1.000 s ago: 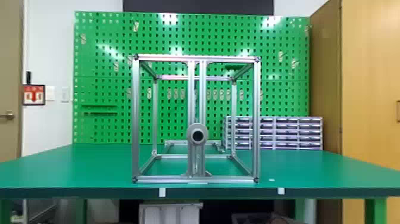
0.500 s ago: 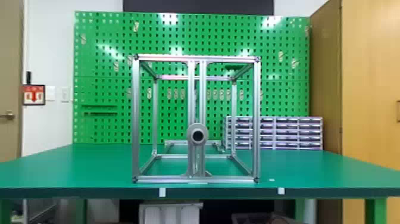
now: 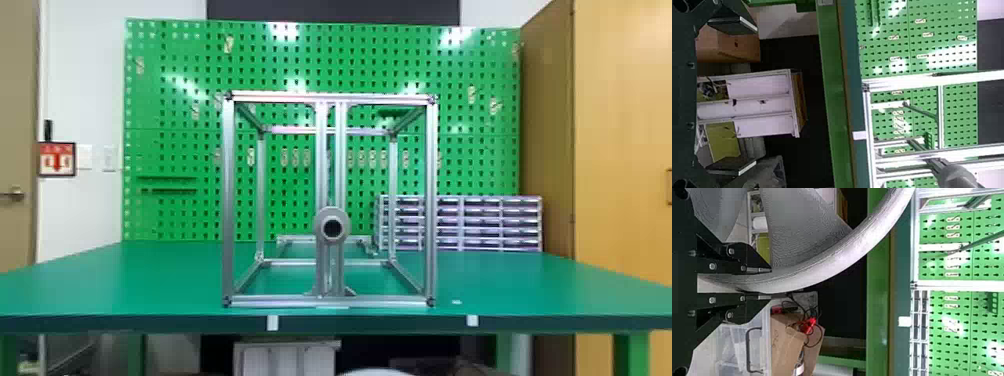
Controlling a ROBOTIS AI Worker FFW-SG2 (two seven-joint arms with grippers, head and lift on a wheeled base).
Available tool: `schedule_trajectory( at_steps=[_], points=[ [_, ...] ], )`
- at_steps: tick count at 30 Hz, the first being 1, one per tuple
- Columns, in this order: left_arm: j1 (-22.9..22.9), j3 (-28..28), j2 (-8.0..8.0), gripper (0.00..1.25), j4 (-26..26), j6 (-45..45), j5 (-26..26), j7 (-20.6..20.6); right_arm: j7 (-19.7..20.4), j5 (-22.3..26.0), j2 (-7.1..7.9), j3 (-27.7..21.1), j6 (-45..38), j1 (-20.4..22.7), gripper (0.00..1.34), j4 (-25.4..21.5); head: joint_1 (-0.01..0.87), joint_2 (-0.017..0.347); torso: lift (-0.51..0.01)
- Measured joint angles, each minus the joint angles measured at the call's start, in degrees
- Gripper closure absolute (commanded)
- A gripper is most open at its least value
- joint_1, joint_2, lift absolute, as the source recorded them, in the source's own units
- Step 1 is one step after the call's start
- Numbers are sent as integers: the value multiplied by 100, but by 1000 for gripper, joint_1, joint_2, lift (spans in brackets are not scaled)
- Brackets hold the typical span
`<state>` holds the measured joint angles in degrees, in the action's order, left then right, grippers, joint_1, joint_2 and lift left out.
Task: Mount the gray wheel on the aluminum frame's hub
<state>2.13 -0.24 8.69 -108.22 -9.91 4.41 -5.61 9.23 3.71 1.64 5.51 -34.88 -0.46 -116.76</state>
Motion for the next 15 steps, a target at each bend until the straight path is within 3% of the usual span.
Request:
schedule_trajectory(
  at_steps=[15],
  points=[
    [-779, -119, 3, 119, -750, -1473, 418, 176, 101, 323, 46, 182, -1631, -1072, 1187, -719, -5, 6, -499]
  ],
)
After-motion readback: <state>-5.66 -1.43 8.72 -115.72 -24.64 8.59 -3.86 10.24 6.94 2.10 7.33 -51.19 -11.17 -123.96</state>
